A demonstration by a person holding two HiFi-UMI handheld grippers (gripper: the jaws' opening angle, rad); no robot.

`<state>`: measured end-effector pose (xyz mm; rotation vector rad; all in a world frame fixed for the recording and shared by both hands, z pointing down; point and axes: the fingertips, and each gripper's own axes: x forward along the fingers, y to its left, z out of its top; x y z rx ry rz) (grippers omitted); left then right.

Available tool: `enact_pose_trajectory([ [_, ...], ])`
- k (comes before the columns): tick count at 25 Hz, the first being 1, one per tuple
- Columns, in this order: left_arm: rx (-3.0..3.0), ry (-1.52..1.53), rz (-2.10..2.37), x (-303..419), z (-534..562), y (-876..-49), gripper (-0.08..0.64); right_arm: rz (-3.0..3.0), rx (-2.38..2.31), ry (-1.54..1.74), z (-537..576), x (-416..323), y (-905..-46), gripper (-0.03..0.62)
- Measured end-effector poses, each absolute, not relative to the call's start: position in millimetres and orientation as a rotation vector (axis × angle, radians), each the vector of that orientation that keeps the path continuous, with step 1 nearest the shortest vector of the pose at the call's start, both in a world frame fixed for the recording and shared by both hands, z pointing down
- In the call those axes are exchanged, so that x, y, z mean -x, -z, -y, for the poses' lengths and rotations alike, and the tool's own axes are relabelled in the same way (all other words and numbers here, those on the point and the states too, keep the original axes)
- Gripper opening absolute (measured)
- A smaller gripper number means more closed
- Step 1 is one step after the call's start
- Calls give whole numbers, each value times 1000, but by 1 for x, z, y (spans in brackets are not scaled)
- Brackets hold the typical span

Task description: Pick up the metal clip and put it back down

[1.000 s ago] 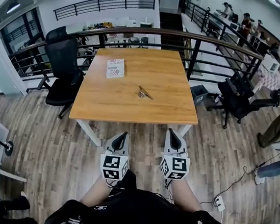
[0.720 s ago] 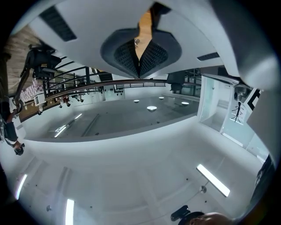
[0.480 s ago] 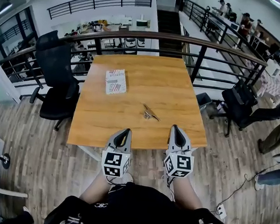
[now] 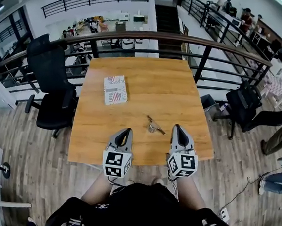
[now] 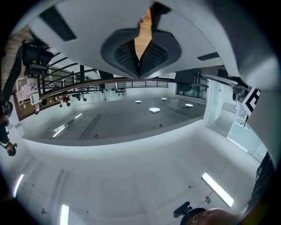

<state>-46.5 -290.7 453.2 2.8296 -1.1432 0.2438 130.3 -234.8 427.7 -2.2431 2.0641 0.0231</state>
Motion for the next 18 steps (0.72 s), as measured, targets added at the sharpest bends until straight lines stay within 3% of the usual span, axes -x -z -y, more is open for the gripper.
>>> enact_pose_trajectory([
  [12,-2721,-275,1340,14,367,-460,12,-2301,2095,-118,343,-163,-429,19],
  [14,-2703,-284,1369,13,372,-464,12,-2368,2052,-109,357,-161,-438,100],
  [18,-2646,-297,1451,22,380,-474,12,-2530,2030,-183,382,-146,-465,166],
])
